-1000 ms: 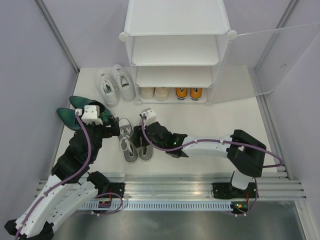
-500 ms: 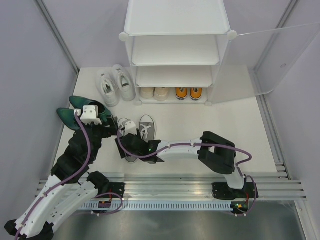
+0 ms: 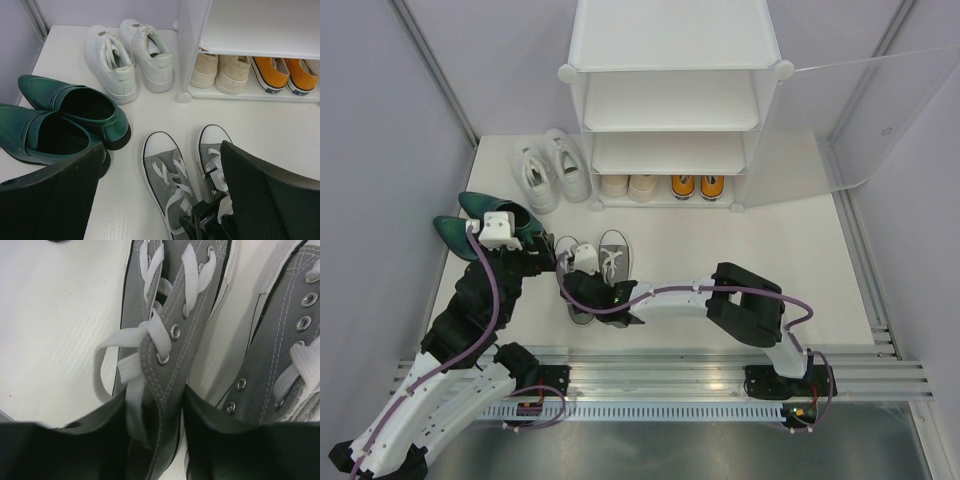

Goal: Place and organize the shoes in the shoe cabinet

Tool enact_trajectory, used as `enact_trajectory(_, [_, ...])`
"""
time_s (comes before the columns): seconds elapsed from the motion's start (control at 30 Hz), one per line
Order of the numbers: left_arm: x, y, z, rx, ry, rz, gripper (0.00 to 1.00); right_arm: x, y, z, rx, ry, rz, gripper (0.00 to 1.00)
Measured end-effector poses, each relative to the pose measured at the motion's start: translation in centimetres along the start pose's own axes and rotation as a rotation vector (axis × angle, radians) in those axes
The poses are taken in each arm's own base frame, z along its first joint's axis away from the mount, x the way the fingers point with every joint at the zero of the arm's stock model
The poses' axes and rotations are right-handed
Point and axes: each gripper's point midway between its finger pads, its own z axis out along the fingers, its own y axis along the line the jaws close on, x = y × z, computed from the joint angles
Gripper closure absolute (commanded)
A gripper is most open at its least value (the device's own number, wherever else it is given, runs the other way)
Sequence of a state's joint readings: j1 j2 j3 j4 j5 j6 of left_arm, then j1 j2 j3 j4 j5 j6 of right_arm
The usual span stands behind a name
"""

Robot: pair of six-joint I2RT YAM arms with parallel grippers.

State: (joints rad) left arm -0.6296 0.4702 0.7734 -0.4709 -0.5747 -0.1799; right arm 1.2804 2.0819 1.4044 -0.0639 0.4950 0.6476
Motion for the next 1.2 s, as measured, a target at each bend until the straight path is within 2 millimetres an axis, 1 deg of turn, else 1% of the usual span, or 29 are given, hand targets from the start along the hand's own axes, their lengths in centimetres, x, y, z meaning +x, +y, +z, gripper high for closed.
enact_trajectory(0.07, [0.0,0.0,0.0,0.000,0.000,0.000,0.00,0.0,0.0,0.0,0.001,0.001,-0.001,0.68])
enact_trajectory(0.1, [0.0,0.0,0.0,0.000,-0.001,0.000,0.00,-0.1,0.0,0.0,0.003,0.001,-0.001,0.76])
enact_trajectory(0.13, [0.0,0.0,0.0,0.000,0.000,0.000,0.00,0.0,-0.1,0.0,0.005,0.003,-0.007,0.80])
enact_trajectory(0.17, [0.0,0.0,0.0,0.000,0.000,0.000,0.00,0.0,-0.2,0.0,0.009,0.005,-0.010,0.86])
enact_trajectory(0.23, [0.0,0.0,0.0,0.001,-0.001,-0.001,0.00,-0.1,-0.4,0.0,0.014,0.006,-0.014,0.91])
enact_trajectory(0.27, [0.0,0.0,0.0,0.002,-0.002,-0.002,0.00,-0.2,-0.5,-0.2,0.014,0.006,-0.015,0.97])
enact_trajectory(0.37, [-0.1,0.0,-0.1,0.005,-0.005,-0.008,0.00,-0.5,-0.8,-0.8,0.005,0.018,-0.014,0.99])
enact_trajectory(0.5, [-0.2,0.0,-0.2,0.007,-0.010,-0.013,0.00,-1.8,-1.3,-3.0,-0.034,0.029,0.007,0.99])
enact_trajectory(0.57, [-0.3,0.0,-0.3,0.008,-0.014,-0.016,0.00,-3.3,-1.7,-4.3,-0.055,0.011,0.031,0.99])
enact_trajectory(0.67, [-0.5,0.1,-0.5,0.008,-0.023,-0.022,0.00,-6.4,-2.7,-6.2,-0.084,-0.034,0.083,0.99])
enact_trajectory(0.73, [-0.7,0.3,-0.6,0.005,-0.031,-0.027,0.01,-8.8,-3.7,-7.3,-0.093,-0.078,0.130,0.99])
enact_trajectory(0.87, [-1.1,0.6,-1.0,0.001,-0.052,-0.040,0.00,-12.1,-6.7,-8.8,-0.071,-0.147,0.206,0.99])
enact_trajectory(1.07, [-1.6,1.1,-1.5,-0.011,-0.079,-0.056,0.00,-15.5,-12.5,-10.3,0.028,-0.222,0.282,0.99])
enact_trajectory(1.2, [-1.7,1.1,-1.5,-0.011,-0.081,-0.058,0.00,-17.1,-15.5,-10.7,0.091,-0.262,0.317,0.99])
